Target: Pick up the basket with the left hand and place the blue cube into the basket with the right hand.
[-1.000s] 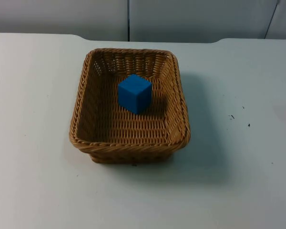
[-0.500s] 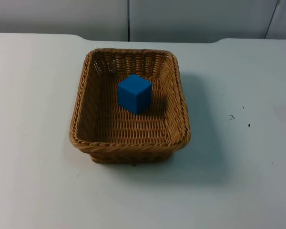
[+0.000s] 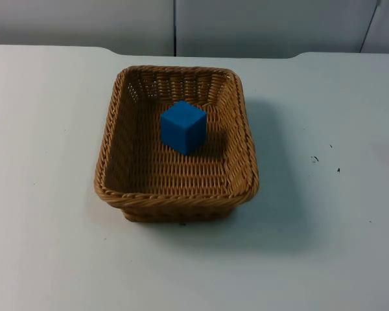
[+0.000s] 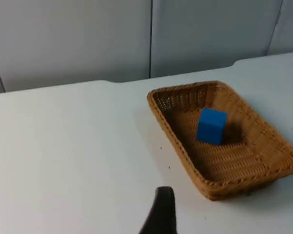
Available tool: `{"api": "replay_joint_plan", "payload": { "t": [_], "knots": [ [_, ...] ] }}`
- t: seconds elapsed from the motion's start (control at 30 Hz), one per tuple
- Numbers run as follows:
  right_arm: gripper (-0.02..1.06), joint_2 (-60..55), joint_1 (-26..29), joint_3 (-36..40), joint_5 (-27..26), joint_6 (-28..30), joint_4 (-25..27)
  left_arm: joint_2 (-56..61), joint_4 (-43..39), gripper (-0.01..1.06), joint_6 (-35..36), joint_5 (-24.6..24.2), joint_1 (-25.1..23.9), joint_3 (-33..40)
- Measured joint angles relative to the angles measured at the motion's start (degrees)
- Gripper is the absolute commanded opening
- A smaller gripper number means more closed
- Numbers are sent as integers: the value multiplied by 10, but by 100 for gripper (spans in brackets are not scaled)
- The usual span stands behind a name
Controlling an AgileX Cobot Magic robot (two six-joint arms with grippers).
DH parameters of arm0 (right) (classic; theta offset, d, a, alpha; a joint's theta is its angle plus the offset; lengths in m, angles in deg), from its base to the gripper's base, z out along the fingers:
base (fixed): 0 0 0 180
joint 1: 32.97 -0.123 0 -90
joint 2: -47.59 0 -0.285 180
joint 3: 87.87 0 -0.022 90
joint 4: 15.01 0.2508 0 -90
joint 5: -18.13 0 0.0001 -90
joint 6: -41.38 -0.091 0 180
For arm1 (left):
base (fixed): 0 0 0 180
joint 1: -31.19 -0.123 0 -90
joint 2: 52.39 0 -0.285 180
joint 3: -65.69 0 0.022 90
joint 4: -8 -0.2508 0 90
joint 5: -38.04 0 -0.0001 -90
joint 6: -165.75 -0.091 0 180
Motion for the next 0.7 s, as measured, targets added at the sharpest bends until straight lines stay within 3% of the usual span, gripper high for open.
{"api": "replay_joint_plan", "payload": {
  "t": [0.1, 0.43, 0.53, 0.7],
  "knots": [
    [82, 25, 0, 0, 14, -29, -22, 11, -18, 72, 10, -12, 0, 15],
    [82, 53, 0, 0, 55, -49, -43, 13, -57, 72, 17, -36, 0, 17],
    [82, 53, 0, 8, 59, -76, -64, 13, -116, 72, 66, -41, 0, 23],
    [82, 54, 0, 13, 63, -83, -67, 14, -139, 72, 97, -51, 0, 29]
  ]
}}
